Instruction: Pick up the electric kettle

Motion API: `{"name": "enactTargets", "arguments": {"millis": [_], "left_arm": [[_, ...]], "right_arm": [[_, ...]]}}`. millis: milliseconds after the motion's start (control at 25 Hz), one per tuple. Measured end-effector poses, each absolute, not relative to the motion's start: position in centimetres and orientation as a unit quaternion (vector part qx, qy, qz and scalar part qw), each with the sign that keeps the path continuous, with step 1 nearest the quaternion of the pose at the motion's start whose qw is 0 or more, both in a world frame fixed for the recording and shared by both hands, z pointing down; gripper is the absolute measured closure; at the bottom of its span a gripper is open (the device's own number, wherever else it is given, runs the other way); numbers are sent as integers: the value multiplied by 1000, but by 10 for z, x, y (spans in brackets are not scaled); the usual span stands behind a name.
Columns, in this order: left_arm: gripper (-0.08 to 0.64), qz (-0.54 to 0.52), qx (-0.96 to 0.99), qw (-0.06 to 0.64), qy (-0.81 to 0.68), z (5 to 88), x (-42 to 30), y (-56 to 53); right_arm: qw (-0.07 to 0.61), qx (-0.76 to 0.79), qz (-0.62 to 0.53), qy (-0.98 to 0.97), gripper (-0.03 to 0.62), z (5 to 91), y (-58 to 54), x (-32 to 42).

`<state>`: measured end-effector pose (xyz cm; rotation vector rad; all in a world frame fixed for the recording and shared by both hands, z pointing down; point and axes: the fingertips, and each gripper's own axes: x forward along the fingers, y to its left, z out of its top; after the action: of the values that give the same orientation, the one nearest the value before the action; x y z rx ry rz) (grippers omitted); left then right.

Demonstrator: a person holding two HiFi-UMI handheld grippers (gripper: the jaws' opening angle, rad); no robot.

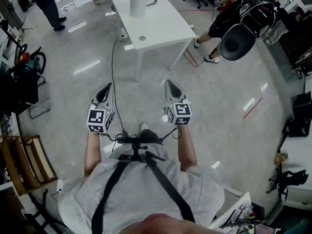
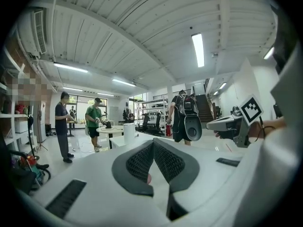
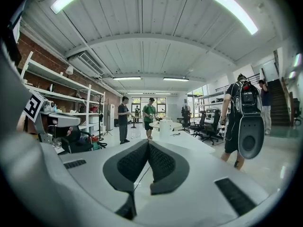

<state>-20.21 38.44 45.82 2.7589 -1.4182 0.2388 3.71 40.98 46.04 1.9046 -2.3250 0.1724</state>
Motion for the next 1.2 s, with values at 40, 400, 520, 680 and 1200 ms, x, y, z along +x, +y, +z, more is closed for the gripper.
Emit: {"name": "enactTargets", "arguments": {"millis": [40, 400, 520, 680, 1200], "left_arm": [[557, 74, 887, 14, -456, 457, -201, 379], [557, 89, 886, 18, -454, 468, -183, 328], [557, 90, 886, 18, -455, 469, -178, 299], [557, 94, 883, 18, -459, 464, -173, 263], [557, 97, 874, 17, -476, 464, -143, 165]], "right_arm": [[66, 632, 57, -770, 579, 461, 406, 37], [70, 634, 66, -767, 580, 474, 351, 57], [70, 633, 64, -769, 580, 477, 317, 62], [65, 627, 69, -773, 580, 475, 276, 63], [61, 617, 73, -781, 580, 478, 173, 97]]}}
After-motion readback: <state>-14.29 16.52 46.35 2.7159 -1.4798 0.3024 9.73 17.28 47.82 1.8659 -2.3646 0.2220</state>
